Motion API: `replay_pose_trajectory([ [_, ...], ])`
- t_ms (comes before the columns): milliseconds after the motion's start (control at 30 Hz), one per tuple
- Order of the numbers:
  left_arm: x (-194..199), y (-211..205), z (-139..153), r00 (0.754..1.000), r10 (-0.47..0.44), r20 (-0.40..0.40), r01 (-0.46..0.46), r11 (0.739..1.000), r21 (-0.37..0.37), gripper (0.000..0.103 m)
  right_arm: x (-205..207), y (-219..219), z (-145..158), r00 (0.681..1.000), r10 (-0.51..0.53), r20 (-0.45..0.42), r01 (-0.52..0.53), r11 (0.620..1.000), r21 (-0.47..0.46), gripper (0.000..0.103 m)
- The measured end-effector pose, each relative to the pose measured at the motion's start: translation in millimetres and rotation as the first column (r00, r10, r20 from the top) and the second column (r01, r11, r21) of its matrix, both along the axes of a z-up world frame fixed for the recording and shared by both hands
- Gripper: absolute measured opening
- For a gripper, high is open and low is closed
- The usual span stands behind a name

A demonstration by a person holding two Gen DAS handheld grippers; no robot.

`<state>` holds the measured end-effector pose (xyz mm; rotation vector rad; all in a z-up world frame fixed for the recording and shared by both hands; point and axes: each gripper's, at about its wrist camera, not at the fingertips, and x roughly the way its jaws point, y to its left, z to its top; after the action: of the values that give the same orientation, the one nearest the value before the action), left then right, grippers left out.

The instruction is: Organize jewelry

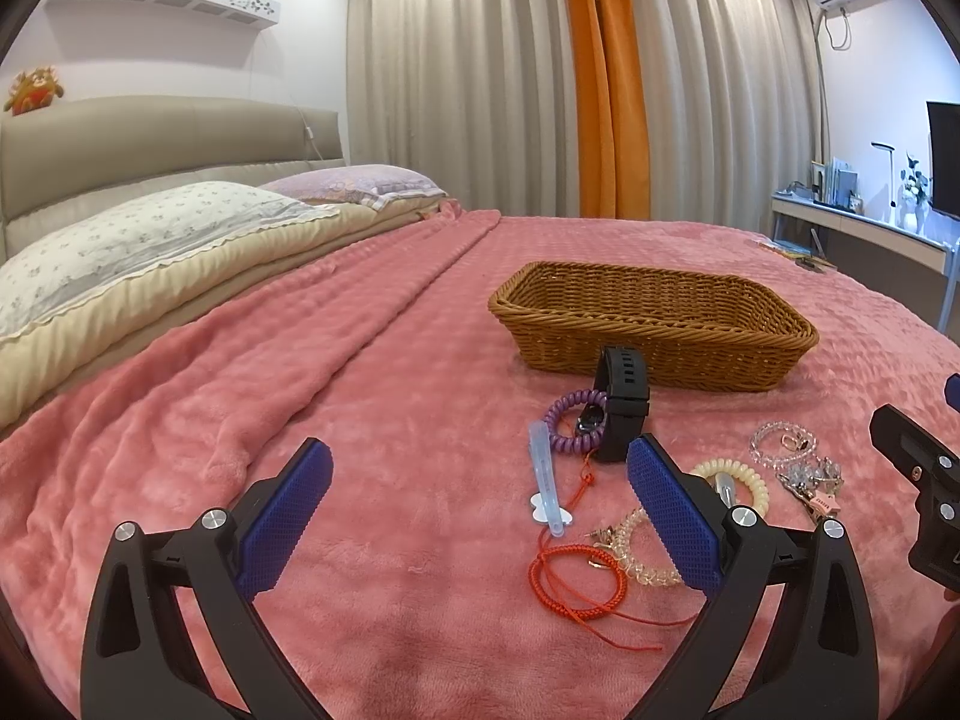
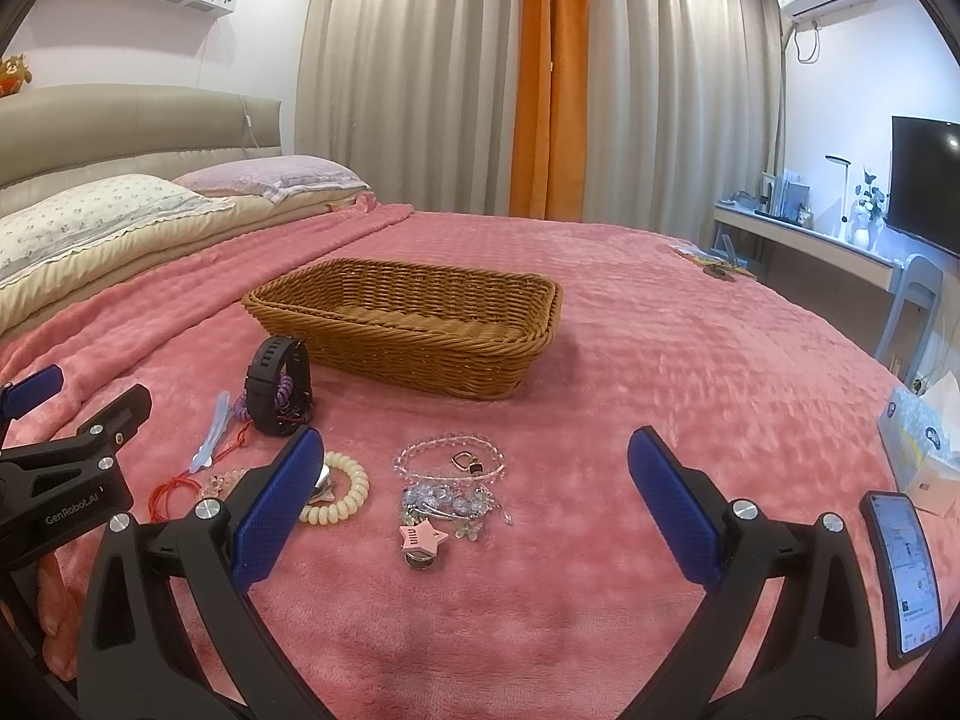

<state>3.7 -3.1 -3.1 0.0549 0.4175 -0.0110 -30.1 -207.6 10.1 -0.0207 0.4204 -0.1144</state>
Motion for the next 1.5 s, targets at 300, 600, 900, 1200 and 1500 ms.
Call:
replay_pose_trajectory([
  [300,-0.2,0.1,0.2,1.000,-0.001,-0.001,0.001,1.000,0.001,0.096,-0.8,0.3,0.3,1.000,-0.001,0.000,0.001,1.000,-0.005,0.097],
  [600,-1.8,0.4,-1.6,1.000,-0.006,0.008,0.006,1.000,0.005,0.096,-0.5,1.2,0.6,1.000,-0.001,0.001,0.001,1.000,-0.008,0.097],
  [900,-1.4,-0.6,-0.9,1.000,-0.012,0.012,0.011,1.000,0.006,0.096,-1.0,2.7,0.2,1.000,-0.001,0.006,0.001,1.000,-0.020,0.097],
  [1200,-3.2,-2.5,-0.1,1.000,-0.013,0.016,0.013,1.000,0.008,0.096,-2.3,2.9,-0.4,1.000,-0.001,0.014,0.001,1.000,-0.026,0.097],
  [1500,10.3,11.6,-1.0,0.996,-0.041,-0.082,0.034,0.996,-0.081,0.096,1.1,-5.2,-4.2,1.000,0.007,0.026,-0.007,1.000,0.009,0.093],
])
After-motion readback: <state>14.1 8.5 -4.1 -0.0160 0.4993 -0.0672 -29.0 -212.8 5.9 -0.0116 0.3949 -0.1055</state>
